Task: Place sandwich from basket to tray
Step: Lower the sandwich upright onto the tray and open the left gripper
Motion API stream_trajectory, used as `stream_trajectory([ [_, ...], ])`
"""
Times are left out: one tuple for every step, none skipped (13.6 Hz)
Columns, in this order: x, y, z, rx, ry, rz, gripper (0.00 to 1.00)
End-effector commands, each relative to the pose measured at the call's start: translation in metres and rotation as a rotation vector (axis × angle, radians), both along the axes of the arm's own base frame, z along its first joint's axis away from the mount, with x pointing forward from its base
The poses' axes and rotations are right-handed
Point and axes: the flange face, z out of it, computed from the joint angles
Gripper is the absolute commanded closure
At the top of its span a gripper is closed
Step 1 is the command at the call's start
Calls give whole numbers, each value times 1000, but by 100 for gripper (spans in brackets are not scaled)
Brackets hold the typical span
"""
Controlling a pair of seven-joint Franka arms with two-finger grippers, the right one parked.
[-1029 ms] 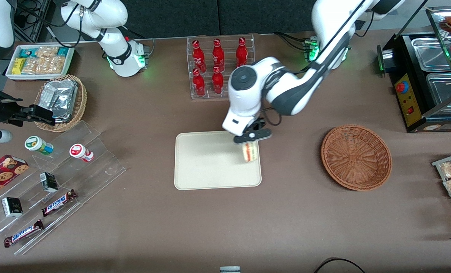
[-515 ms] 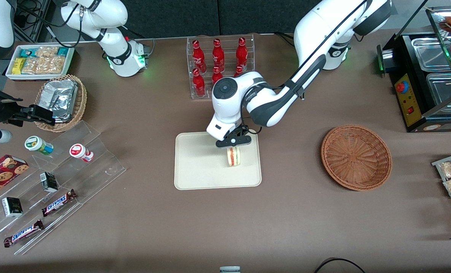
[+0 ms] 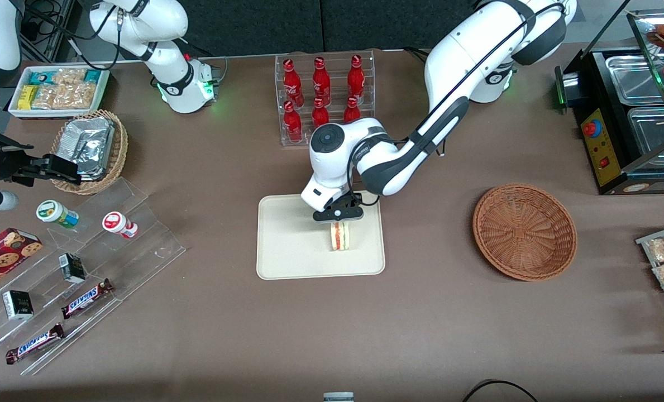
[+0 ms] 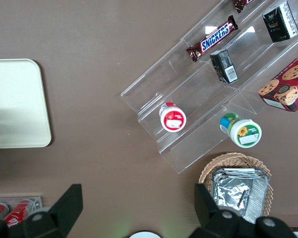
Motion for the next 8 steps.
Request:
stream_trajectory([
  [4, -7, -5, -2, -21, 8, 83],
  [4, -6, -7, 1, -18, 9, 78],
  [4, -6, -9, 3, -16, 9, 62],
  [5, -5, -7, 0, -17, 11, 31],
  [6, -4, -3, -2, -19, 16, 10],
  [10, -2, 3, -5, -23, 25, 1],
  [16, -2, 17, -17, -35, 39, 1],
  [19, -2, 30, -13, -46, 46, 1],
])
